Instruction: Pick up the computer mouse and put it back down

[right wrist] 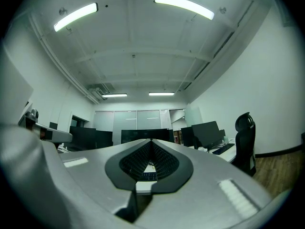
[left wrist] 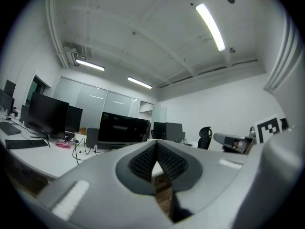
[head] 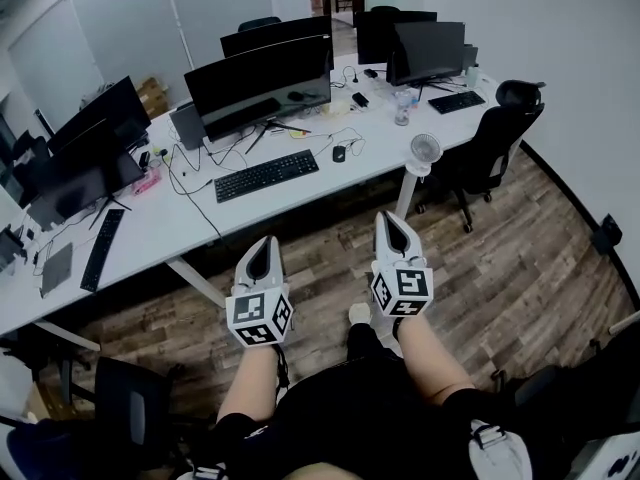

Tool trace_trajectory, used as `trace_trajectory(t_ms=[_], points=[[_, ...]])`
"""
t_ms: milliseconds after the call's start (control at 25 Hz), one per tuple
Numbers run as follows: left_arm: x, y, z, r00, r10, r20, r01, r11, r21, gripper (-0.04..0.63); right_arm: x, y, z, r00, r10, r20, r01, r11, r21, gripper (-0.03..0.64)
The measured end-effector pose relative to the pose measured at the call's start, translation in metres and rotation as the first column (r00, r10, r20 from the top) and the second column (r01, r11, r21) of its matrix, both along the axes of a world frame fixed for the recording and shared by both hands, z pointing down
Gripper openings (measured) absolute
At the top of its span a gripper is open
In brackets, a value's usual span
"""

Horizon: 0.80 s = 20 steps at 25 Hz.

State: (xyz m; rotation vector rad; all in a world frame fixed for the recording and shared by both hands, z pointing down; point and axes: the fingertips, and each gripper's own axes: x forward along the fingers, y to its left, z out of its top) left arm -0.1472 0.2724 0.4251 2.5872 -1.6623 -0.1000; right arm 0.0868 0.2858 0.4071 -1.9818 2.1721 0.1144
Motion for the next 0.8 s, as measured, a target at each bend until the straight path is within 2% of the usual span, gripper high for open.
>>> trace_trajectory(t_ms=[240, 560, 800], points=[[0.028, -0.092, -0.002, 0.999, -0.023, 0.028, 0.023, 1.0, 0.013, 0.054, 0.024, -0.106, 0.008, 0.999, -0.027, 0.025, 0.027, 1.0, -0.011, -0.003], [0.07, -0.221, 0.012, 0.996, -0.027, 0.085, 0.032, 0.998, -0.058, 0.054, 0.057, -0.244, 0.025, 0.997, -0.059, 0.05, 0.063, 0.996, -0.068, -0.003], [0.102, -0.305, 0.022, 0.995, -0.028, 0.097, 0.038, 0.994, -0.102, 0.054, 0.077, -0.331, 0.032, 0.996, -0.086, 0.04, 0.089, 0.99, -0.113, -0.002]])
